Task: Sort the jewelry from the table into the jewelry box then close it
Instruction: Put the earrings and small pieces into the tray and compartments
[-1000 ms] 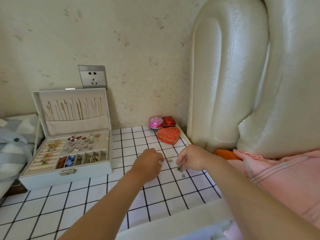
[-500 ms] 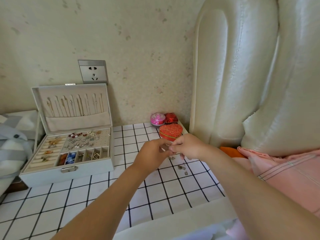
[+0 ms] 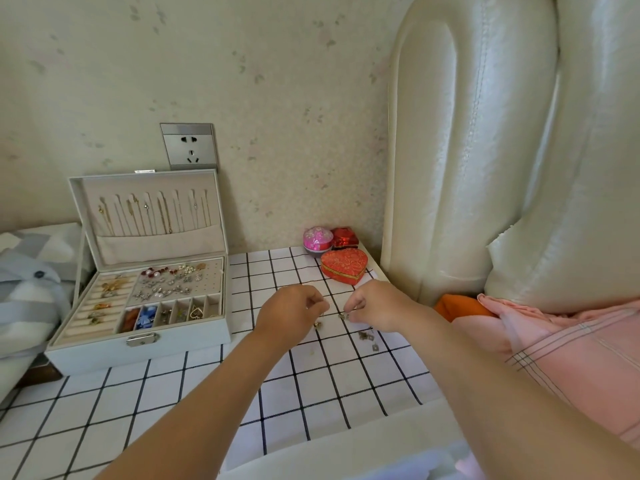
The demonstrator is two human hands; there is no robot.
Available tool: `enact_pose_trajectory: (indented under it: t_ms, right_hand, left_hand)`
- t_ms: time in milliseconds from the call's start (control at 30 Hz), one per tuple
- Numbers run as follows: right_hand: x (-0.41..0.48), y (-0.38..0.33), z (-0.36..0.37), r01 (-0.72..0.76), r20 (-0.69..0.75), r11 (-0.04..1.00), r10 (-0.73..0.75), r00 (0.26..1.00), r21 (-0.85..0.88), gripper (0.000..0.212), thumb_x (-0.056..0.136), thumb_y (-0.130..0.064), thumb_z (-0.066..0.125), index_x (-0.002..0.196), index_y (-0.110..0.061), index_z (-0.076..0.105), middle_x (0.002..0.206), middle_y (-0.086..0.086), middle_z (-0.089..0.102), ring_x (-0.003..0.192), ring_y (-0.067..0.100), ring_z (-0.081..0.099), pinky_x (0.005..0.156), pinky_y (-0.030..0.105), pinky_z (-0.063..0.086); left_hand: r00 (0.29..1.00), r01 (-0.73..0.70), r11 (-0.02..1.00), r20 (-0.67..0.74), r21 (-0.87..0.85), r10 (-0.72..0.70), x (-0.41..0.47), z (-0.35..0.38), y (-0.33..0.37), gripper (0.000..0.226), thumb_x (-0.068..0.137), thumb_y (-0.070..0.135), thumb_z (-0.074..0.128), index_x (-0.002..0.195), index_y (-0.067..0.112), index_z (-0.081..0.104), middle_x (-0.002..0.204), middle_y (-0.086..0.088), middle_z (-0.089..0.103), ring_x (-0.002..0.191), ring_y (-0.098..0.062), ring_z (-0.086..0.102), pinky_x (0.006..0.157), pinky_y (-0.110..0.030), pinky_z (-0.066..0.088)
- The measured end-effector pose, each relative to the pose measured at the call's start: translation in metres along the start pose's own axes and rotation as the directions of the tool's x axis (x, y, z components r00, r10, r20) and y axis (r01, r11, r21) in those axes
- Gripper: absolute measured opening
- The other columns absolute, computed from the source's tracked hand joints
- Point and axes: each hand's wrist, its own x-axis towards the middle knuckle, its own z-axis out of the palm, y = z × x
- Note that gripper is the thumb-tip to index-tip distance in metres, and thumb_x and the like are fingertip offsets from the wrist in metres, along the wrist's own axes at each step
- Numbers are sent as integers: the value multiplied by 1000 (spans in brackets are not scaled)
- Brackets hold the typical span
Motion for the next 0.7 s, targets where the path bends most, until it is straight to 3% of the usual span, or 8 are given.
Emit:
enact_pose_trajectory:
  t_ms: [167, 300, 400, 533, 700]
  right_hand:
    - [5, -10, 4, -11, -25, 999, 10, 1000, -46, 12, 83, -17, 75, 92, -24, 79, 94, -9, 74, 90, 11, 68, 84, 33, 58]
    - [9, -17, 7, -34, 23, 995, 37, 999, -94, 4, 86, -21, 73, 83, -22, 76, 91, -1, 75, 87, 16, 69, 84, 37, 58]
    - [9, -23, 7, -4, 19, 992, 7, 1000, -130, 21, 91, -23, 66, 71, -26, 68, 86, 0, 73, 84, 20, 68, 82, 38, 57]
    - [10, -33, 6, 5, 48, 996, 0, 999, -88, 15, 95, -25, 63, 85, -18, 73, 95, 5, 73, 88, 23, 68, 82, 36, 55]
    - [5, -67, 1, 103, -27, 985, -101, 995, 135, 17, 100, -21, 56, 97, -14, 72, 95, -1, 75, 52, -5, 58, 57, 16, 45]
  left_hand:
    - [1000, 26, 999, -5, 44, -26, 1, -4, -10, 12, 94, 34, 60, 98, 35, 71, 94, 19, 66, 84, -3, 59, 76, -25, 49]
    - [999, 39, 999, -6, 34, -39, 0, -6, -14, 13, 94, 33, 60, 101, 34, 71, 96, 19, 65, 86, -3, 60, 78, -25, 50]
    - [999, 33, 998, -1, 45, -33, -1, -9, -14, 13, 94, 34, 59, 101, 35, 70, 93, 20, 63, 86, -4, 60, 80, -27, 52]
    - [1000, 5, 999, -16, 37, -5, -4, -15, -14, 13, 95, 34, 58, 99, 35, 70, 92, 19, 64, 85, -4, 60, 81, -30, 53]
    - [995, -65, 998, -70, 6, 65, -15, -29, -18, 16, 97, 28, 55, 103, 28, 70, 91, 13, 67, 82, -6, 59, 79, -30, 53]
